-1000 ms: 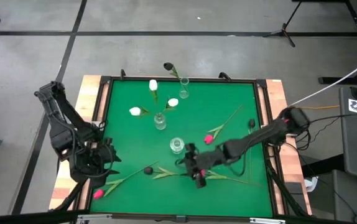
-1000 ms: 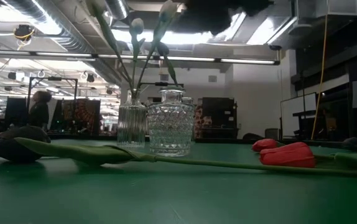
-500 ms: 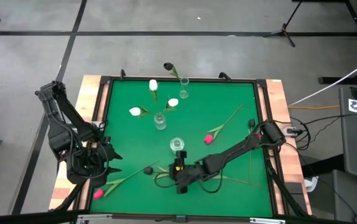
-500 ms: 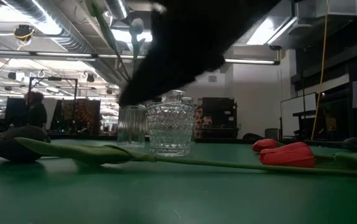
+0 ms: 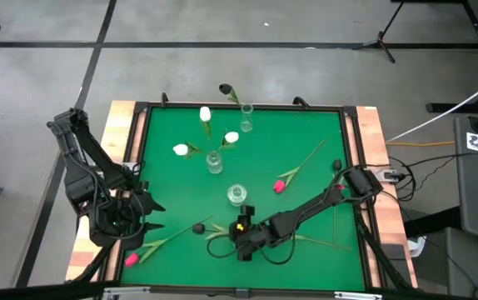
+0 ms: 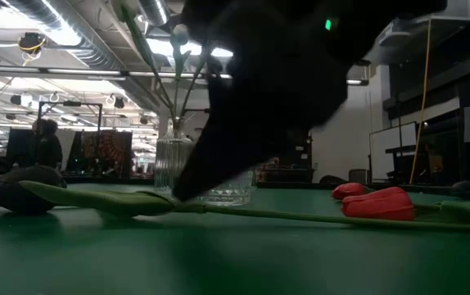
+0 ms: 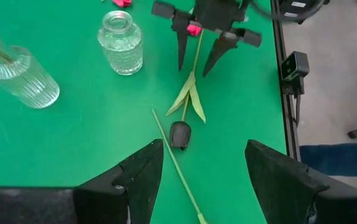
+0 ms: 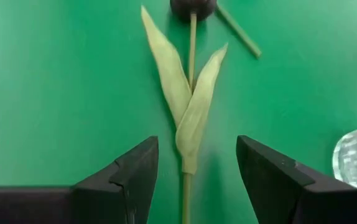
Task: Sort flowers into vase by color
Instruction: Put the bottom black flower into the top transparent vase
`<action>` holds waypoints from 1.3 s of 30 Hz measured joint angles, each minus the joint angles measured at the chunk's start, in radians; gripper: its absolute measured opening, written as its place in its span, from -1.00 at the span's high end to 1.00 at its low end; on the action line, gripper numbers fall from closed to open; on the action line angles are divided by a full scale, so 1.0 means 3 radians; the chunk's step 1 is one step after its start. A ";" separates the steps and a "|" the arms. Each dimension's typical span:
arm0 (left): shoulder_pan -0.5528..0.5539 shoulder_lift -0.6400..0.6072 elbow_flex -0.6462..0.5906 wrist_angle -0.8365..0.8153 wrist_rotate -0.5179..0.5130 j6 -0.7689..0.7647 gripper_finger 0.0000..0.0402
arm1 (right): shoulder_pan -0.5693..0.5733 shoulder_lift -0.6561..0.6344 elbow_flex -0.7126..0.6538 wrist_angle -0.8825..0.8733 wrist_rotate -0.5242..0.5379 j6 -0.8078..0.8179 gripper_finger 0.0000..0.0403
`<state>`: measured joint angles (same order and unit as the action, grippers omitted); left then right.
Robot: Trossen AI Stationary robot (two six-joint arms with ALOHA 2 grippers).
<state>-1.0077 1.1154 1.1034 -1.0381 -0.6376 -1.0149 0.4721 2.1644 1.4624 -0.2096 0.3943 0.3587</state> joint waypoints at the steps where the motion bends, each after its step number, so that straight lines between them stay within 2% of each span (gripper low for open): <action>1: 0.0000 0.0000 0.0000 0.0000 -0.0004 0.0000 -0.11 | 0.0000 0.0032 0.0000 0.0013 -0.0009 0.0017 -0.07; 6: 0.0000 0.0001 0.0000 -0.0003 -0.0010 0.0001 -0.11 | -0.0003 0.0100 -0.0003 -0.0008 -0.0014 0.0152 -0.06; 9: 0.0000 0.0001 0.0000 -0.0005 -0.0011 0.0001 -0.11 | -0.0003 0.0100 -0.0001 -0.0043 -0.0008 0.0224 0.05; 20: 0.0000 0.0001 0.0000 -0.0077 -0.0192 0.0004 -0.11 | -0.0005 0.0090 0.0006 -0.0193 -0.0336 0.0357 0.93; 25: 0.0001 0.0001 0.0000 -0.0097 -0.0210 0.0004 -0.11 | -0.0007 0.0090 0.0006 -0.0187 -0.0370 0.0438 0.88; 31: 0.0001 0.0001 0.0000 -0.0096 -0.0223 -0.0014 -0.11 | -0.0006 -0.0019 -0.0019 0.0004 -0.0314 0.0360 0.94; 39: 0.0001 0.0001 0.0000 -0.0094 -0.0290 -0.0029 -0.11 | -0.0008 -0.0583 -0.0014 0.0050 0.0263 0.0047 0.96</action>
<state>-1.0073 1.1156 1.1034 -1.0664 -0.7247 -1.0237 0.4698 1.9894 1.4583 -0.1946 0.4731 0.3726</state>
